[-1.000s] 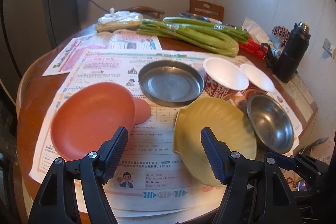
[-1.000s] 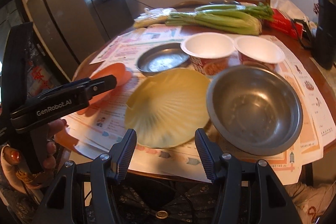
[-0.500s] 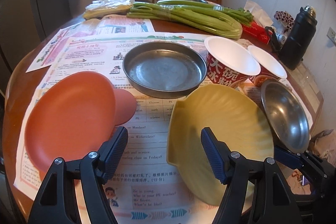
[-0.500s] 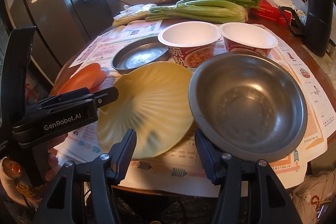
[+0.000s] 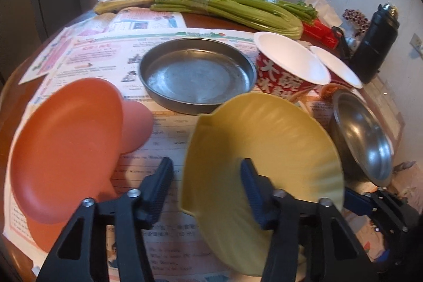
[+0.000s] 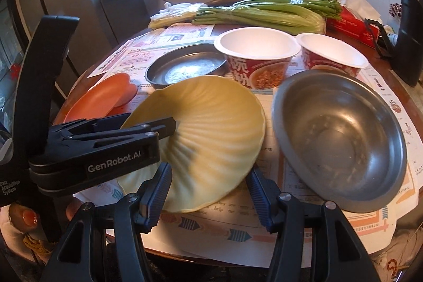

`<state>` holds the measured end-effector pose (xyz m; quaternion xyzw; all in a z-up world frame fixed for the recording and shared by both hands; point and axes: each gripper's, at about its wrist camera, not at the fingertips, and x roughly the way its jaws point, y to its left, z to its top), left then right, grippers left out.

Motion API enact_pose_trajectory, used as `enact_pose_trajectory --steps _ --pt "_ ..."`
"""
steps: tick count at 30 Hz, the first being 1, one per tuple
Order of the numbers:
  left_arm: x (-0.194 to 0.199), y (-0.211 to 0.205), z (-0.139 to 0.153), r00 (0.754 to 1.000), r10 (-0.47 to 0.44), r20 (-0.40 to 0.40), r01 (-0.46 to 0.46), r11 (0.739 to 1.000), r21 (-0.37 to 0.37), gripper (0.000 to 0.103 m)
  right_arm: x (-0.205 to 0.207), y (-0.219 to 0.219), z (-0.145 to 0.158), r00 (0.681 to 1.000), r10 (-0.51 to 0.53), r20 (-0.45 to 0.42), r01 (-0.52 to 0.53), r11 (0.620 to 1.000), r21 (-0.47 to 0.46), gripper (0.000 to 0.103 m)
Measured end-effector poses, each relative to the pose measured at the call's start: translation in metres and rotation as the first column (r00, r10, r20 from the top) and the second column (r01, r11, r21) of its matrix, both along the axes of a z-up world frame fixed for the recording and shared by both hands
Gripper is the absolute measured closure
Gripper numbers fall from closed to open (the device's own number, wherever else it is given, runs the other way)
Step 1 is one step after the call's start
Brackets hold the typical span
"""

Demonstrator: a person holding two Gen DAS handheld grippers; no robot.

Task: Organize plates and bowls
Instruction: 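Move the left tool to the yellow scalloped plate and grasp its rim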

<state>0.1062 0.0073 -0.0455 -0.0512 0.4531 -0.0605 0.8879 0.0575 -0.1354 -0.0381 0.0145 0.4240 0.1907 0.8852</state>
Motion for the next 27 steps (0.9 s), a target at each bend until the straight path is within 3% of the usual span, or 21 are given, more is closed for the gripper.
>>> enact_pose_trajectory --steps 17,27 --pt "-0.024 0.000 0.018 0.999 -0.003 0.041 0.003 1.000 0.004 0.051 -0.013 0.005 0.014 0.999 0.027 0.044 -0.027 1.000 -0.004 0.045" --pt "-0.048 0.018 0.049 0.991 0.036 0.127 -0.035 0.999 -0.012 0.051 -0.026 0.019 0.037 0.992 0.064 0.104 -0.061 0.998 -0.028 0.045"
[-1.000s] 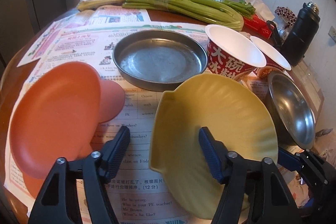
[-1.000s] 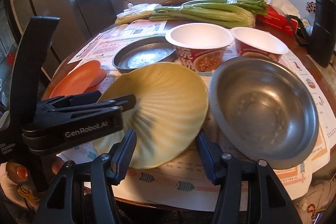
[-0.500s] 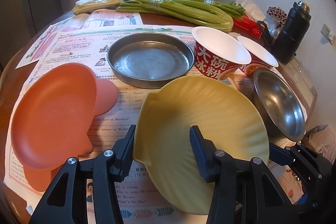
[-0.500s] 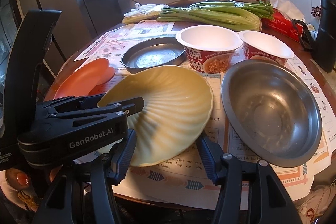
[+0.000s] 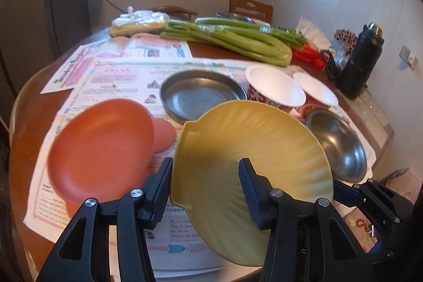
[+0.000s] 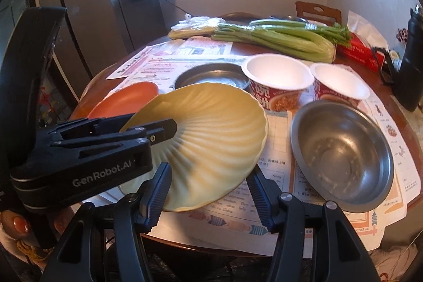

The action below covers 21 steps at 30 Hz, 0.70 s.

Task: Organize plates and bowls
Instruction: 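Move the left tool to the yellow scalloped plate and grasp its rim, then lift the yellow plate with the left tool and carry it over the orange plate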

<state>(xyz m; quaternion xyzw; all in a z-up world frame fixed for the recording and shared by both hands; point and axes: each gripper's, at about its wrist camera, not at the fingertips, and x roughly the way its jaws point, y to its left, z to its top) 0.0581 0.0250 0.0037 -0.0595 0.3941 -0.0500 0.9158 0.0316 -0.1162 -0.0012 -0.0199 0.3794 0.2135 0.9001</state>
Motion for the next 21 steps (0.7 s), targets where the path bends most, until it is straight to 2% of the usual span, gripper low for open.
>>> enact_pose_trajectory --steps 9,21 --pt "-0.012 0.027 0.023 0.996 0.068 0.062 -0.067 0.998 -0.016 0.051 -0.011 0.025 0.025 0.996 0.049 0.070 -0.048 0.999 -0.019 0.044" --pt "-0.021 0.074 0.038 0.983 0.151 0.104 -0.150 0.989 -0.018 0.051 0.002 0.072 0.044 0.988 0.127 0.087 -0.127 0.992 -0.012 0.044"
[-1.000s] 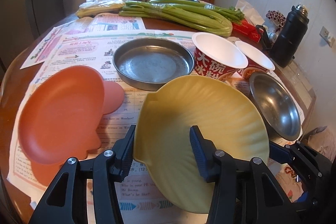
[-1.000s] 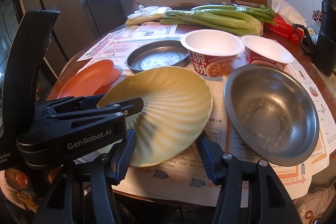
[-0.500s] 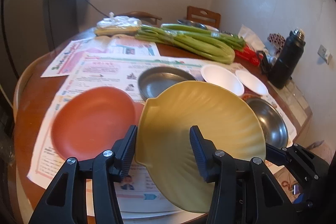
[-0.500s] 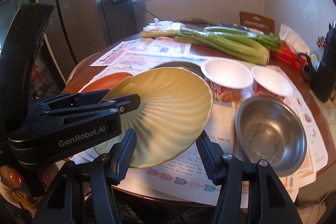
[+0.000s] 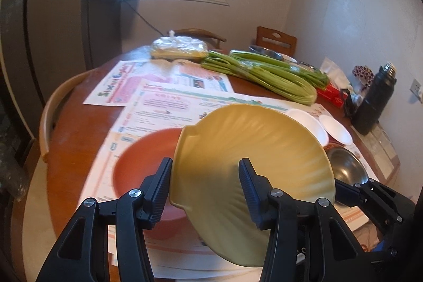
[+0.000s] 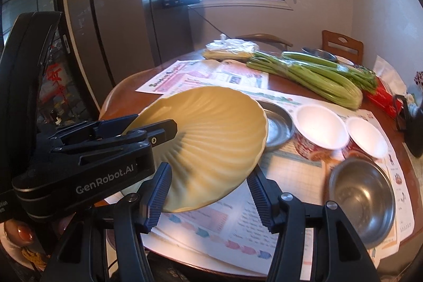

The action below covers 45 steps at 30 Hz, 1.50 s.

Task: Organize plates and bowls
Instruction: 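Lift the yellow plate with the left tool and carry it over the orange plate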

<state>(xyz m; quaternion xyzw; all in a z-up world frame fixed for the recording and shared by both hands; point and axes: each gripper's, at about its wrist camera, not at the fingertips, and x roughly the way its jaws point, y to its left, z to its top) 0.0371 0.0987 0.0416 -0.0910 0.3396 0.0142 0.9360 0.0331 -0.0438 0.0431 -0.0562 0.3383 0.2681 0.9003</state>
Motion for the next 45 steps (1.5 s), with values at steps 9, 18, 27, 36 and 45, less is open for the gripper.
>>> enact_pose_trajectory --steps 9,18,27,36,45 --pt "0.008 0.033 0.010 0.998 0.060 0.002 -0.060 0.998 0.038 0.051 0.019 0.037 0.006 0.998 0.058 -0.015 -0.058 0.998 0.014 0.044" --pt "0.027 0.057 -0.001 0.996 0.078 -0.036 -0.076 0.996 0.051 0.051 0.034 0.066 0.004 0.997 0.069 -0.039 -0.068 0.997 0.021 0.044" --pt "0.041 0.069 -0.030 0.991 0.092 -0.096 -0.089 0.996 0.029 0.051 0.041 0.077 -0.018 0.993 0.067 -0.093 -0.066 0.998 0.012 0.044" --pt "0.049 0.077 -0.047 0.986 0.104 -0.128 -0.102 0.995 0.019 0.051 0.048 0.086 -0.036 0.989 0.053 -0.135 -0.053 0.999 0.002 0.044" --pt "0.059 0.085 -0.059 0.981 0.116 -0.153 -0.114 0.993 0.022 0.051 0.053 0.093 -0.048 0.983 0.044 -0.179 -0.045 0.999 -0.001 0.044"
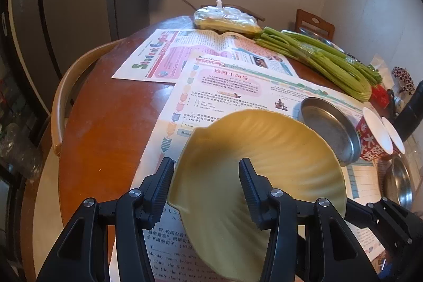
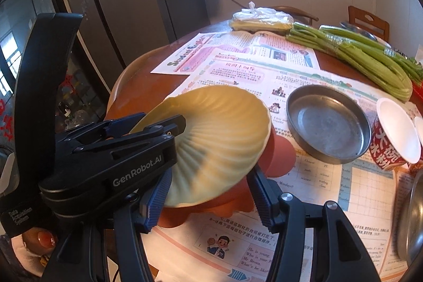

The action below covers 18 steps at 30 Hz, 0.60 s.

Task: Organize plates and bowls
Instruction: 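Lift the yellow plate with the left tool and carry it over the orange plate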

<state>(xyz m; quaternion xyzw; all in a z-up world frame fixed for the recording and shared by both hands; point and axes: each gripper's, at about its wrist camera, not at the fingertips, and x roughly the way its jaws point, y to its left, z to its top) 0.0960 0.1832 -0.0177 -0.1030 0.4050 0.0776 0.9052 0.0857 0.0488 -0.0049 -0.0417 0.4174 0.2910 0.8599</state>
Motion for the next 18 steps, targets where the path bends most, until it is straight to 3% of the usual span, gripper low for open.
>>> enact_pose_trajectory --steps 18 --pt "0.014 0.003 -0.010 1.000 0.004 -0.022 -0.004 1.000 0.027 0.051 -0.014 0.003 -0.006 0.998 0.054 -0.034 -0.055 0.998 -0.019 0.043"
